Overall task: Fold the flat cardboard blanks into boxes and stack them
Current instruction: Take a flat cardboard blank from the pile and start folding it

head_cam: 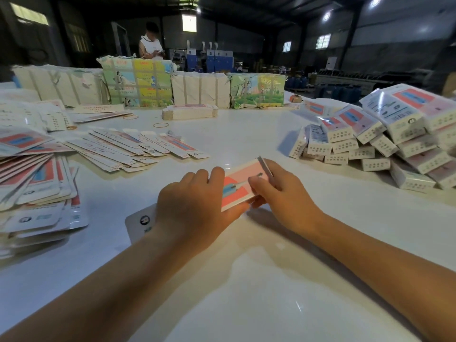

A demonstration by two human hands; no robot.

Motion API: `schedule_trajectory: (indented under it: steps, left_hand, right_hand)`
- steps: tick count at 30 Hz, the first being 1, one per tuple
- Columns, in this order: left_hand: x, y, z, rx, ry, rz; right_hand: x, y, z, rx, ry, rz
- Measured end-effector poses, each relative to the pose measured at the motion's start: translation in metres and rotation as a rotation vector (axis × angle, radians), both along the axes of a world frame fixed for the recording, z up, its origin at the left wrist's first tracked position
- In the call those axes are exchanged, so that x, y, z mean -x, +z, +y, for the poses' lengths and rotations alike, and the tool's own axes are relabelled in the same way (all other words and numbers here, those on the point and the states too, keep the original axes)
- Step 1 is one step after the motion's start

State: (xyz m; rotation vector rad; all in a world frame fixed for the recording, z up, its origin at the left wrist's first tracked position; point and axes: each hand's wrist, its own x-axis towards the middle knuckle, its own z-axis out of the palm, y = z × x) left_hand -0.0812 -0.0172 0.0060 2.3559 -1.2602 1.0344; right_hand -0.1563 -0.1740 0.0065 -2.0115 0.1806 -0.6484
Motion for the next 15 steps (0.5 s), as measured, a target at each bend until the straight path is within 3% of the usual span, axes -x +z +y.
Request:
schedule_trajectory:
  steps: [3,5,10,15]
  left_hand:
    - [0.0,0.0,0.0,-0.002,-0.009,-0.033]
    - [0.0,0.0,0.0,0.002,-0.003,-0.047]
    - [-0.004,-0.002,-0.001,-0.005,-0.018,-0.08]
    - [-0.01,-0.003,0.0,-0.045,-0.014,-0.083]
  right_hand:
    - [0.002,-0.005,0.002,0.273,-0.089,-0.015]
    - [0.004,-0.004,0.002,0.26,-0.044,-0.019]
    - [0.001,0.004,0.002,-0.176,0.064,-0.114]
    - [-0.004,0.006,-0.005,-0.525,0.142,-0.055]
